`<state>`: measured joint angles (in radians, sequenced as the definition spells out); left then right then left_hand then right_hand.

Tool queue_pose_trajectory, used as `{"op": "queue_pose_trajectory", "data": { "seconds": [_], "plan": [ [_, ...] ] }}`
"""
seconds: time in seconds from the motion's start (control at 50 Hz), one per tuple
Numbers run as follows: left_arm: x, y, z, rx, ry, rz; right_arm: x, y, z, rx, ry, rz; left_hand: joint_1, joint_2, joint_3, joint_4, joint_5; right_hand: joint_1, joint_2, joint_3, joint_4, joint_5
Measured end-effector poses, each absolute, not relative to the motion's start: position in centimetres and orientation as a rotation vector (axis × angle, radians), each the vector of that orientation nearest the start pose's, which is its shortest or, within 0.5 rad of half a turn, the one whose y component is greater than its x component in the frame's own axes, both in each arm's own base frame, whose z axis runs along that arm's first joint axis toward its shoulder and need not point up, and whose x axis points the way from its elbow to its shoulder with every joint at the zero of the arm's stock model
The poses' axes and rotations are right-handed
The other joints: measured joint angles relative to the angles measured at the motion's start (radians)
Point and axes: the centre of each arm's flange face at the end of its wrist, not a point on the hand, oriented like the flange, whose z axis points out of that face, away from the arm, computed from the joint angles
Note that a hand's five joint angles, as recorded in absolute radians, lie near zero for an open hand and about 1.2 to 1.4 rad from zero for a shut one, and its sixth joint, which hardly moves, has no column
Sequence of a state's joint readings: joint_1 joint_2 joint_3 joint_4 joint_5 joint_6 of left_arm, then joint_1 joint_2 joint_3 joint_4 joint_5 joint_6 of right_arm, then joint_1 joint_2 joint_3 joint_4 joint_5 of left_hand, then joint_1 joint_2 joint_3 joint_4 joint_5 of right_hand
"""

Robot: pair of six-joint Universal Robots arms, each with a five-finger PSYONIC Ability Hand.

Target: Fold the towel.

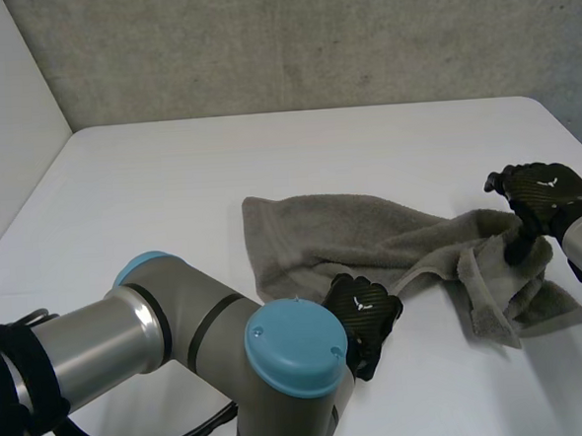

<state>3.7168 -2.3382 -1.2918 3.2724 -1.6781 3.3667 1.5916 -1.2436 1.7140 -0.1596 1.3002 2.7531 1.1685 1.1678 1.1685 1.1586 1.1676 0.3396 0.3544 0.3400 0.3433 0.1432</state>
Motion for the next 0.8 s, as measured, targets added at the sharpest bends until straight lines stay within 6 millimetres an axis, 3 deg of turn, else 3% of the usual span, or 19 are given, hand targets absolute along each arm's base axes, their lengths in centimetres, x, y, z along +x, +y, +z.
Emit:
{"op": "queue_pose_trajectory", "data": {
  "seconds": [0.02, 0.06, 0.1, 0.12, 0.16, 0.32, 0.5, 0.62, 0.8],
  "plan": [
    [-41.3, -12.5, 11.5, 1.569, 2.448, -1.931, 16.4, -32.4, 17.8, -0.765, 2.405, -1.86, -0.052, -0.053, -0.056, -0.055, -0.064, 0.057, 0.054, 0.056, 0.058, 0.046],
    [-41.1, -13.6, 11.7, 1.507, 2.471, -1.952, 17.8, -32.3, 18.5, -0.829, 2.356, -1.819, -0.438, -0.434, -0.444, -0.454, -0.451, 0.405, 0.396, 0.385, 0.387, 0.4],
    [-40.9, -14.6, 11.9, 1.453, 2.49, -1.97, 19.3, -32.1, 19.1, -0.893, 2.307, -1.775, -0.679, -0.67, -0.689, -0.695, -0.695, 0.719, 0.744, 0.714, 0.695, 0.713],
    [-40.8, -15.2, 12.1, 1.422, 2.5, -1.978, 20.1, -32.0, 19.5, -0.928, 2.277, -1.749, -0.767, -0.756, -0.776, -0.767, -0.779, 0.878, 0.891, 0.863, 0.856, 0.88],
    [-40.5, -15.9, 12.3, 1.379, 2.513, -1.991, 21.1, -31.7, 19.9, -0.975, 2.241, -1.714, -0.785, -0.777, -0.798, -0.781, -0.81, 0.984, 0.963, 0.968, 0.978, 0.998],
    [-39.7, -16.9, 12.9, 1.317, 2.528, -2.001, 22.2, -31.0, 19.8, -1.102, 2.212, -1.661, -0.782, -0.773, -0.792, -0.778, -0.781, 0.987, 0.964, 0.993, 0.999, 1.011],
    [-39.7, -16.6, 12.5, 1.332, 2.528, -1.986, 19.8, -31.9, 19.5, -1.127, 2.297, -1.705, -0.784, -0.781, -0.795, -0.781, -0.807, 0.792, 0.774, 0.792, 0.791, 0.816],
    [-40.0, -16.5, 12.4, 1.343, 2.521, -1.992, 18.4, -32.6, 20.1, -1.09, 2.324, -1.744, -0.785, -0.781, -0.797, -0.781, -0.809, 0.985, 0.954, 0.971, 0.984, 0.996],
    [-40.1, -16.4, 11.8, 1.357, 2.523, -1.98, 17.5, -32.6, 19.9, -1.069, 2.344, -1.733, -0.785, -0.781, -0.798, -0.78, -0.811, 0.987, 0.955, 0.992, 1.0, 1.005]
  ]
}}
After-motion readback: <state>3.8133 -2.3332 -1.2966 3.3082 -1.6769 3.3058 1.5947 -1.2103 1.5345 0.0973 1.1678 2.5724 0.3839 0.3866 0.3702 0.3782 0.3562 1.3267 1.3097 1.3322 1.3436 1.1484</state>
